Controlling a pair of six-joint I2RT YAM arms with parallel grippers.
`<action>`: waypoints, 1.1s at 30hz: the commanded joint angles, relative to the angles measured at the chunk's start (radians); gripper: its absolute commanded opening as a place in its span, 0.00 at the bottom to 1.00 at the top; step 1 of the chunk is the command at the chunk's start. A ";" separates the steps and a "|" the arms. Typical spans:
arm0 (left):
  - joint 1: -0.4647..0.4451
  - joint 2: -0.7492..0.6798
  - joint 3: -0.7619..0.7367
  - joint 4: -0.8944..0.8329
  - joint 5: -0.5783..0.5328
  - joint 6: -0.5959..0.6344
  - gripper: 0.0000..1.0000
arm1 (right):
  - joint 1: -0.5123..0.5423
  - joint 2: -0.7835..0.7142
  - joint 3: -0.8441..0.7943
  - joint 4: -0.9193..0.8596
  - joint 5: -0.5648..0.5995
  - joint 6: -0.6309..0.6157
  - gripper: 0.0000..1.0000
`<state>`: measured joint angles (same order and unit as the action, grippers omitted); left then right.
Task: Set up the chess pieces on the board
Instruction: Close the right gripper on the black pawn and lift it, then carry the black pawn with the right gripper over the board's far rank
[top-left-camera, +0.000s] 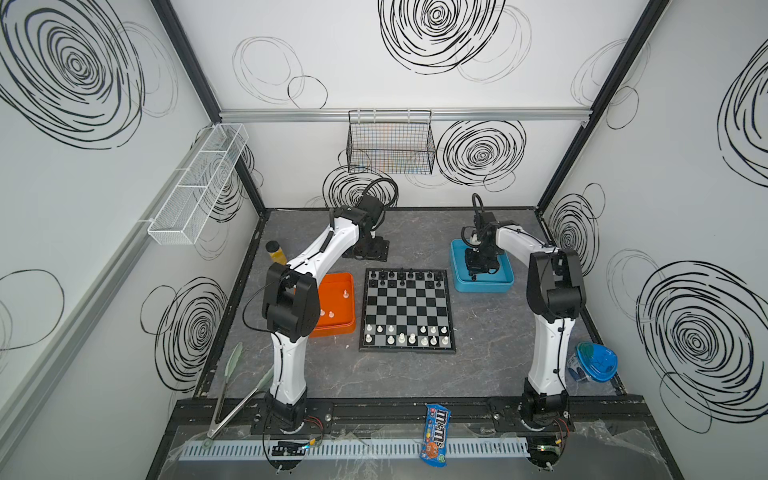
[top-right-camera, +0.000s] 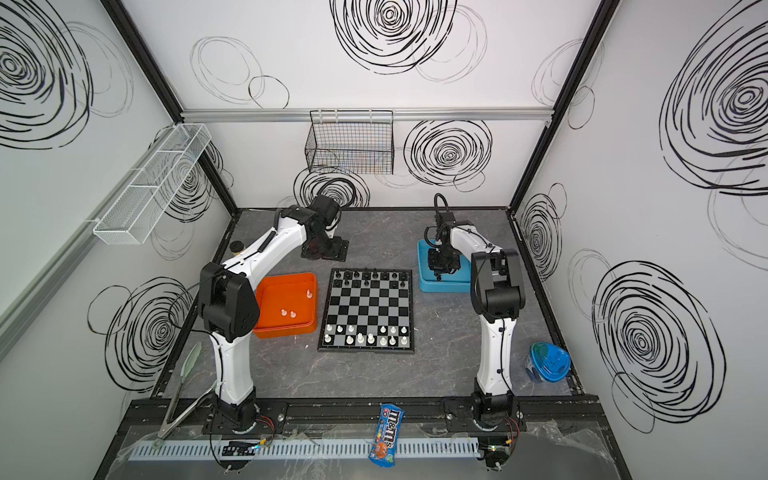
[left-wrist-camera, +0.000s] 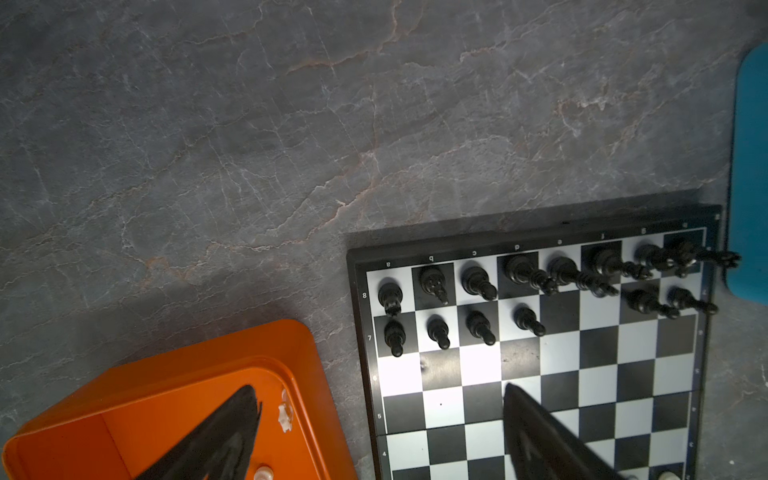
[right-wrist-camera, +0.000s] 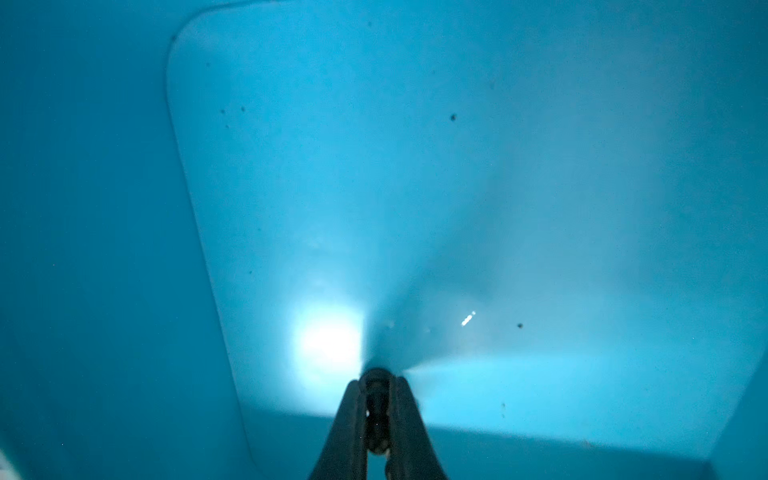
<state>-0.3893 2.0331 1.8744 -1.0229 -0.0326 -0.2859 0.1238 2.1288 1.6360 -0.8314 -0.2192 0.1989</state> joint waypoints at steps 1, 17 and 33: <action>0.012 0.001 0.030 -0.017 0.005 0.011 0.94 | 0.004 -0.024 0.039 -0.043 0.031 -0.004 0.12; 0.004 -0.081 -0.025 -0.001 -0.002 0.020 0.95 | 0.043 -0.093 0.079 -0.091 0.091 -0.008 0.11; 0.005 -0.205 -0.163 0.041 -0.004 0.023 0.95 | 0.243 -0.107 0.245 -0.191 0.108 0.024 0.11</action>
<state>-0.3897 1.8805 1.7397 -1.0000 -0.0311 -0.2752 0.3096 2.0613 1.8500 -0.9668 -0.1097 0.2062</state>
